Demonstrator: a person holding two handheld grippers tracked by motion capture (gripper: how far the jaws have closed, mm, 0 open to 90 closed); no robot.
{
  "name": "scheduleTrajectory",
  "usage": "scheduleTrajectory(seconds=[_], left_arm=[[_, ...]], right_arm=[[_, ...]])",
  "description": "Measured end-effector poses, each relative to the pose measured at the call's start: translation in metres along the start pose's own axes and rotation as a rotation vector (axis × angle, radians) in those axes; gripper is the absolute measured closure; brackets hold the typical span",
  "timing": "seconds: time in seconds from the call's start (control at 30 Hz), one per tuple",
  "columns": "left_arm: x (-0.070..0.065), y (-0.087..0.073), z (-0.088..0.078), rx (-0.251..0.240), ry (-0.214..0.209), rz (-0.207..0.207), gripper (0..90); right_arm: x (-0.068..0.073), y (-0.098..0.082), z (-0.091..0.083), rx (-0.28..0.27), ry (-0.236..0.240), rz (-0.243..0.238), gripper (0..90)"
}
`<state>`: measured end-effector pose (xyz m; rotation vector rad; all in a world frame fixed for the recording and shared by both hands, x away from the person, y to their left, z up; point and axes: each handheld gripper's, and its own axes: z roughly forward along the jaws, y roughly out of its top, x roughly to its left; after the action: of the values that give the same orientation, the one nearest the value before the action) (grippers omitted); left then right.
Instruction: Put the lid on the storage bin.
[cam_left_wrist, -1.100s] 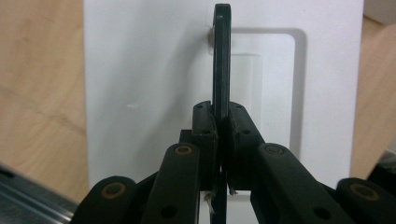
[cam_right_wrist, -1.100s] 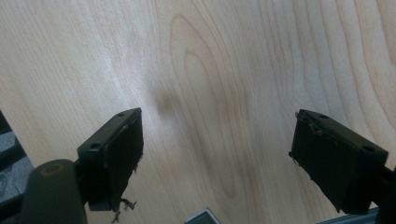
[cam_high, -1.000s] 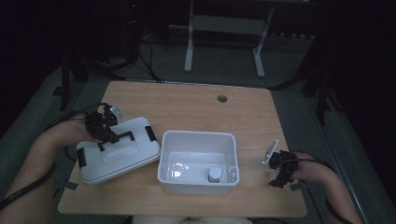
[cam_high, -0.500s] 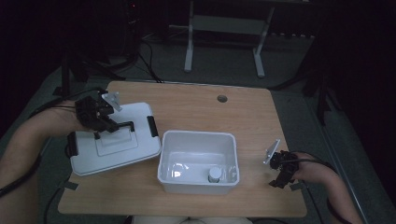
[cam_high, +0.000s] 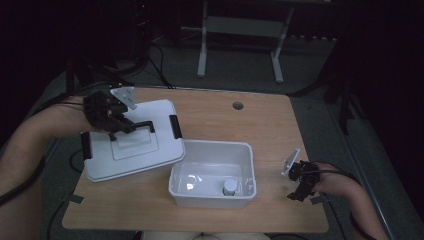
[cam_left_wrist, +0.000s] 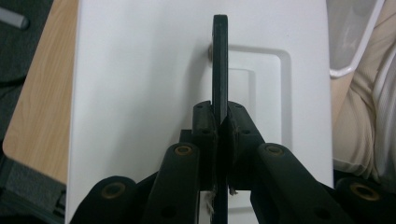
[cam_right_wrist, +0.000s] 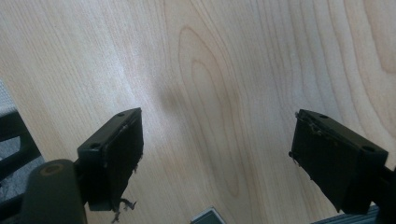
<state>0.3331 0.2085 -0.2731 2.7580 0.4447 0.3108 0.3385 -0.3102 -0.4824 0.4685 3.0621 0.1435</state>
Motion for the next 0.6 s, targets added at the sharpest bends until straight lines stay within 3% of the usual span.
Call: scheduleTrajectory(seconds=[0.6], left_arm=[[-0.017,0.060,0.030,-0.062,-0.066,0.115,83.3]], right_arm=[[0.002,0.000,0.001,-0.017,0.000,-0.001,16.6]])
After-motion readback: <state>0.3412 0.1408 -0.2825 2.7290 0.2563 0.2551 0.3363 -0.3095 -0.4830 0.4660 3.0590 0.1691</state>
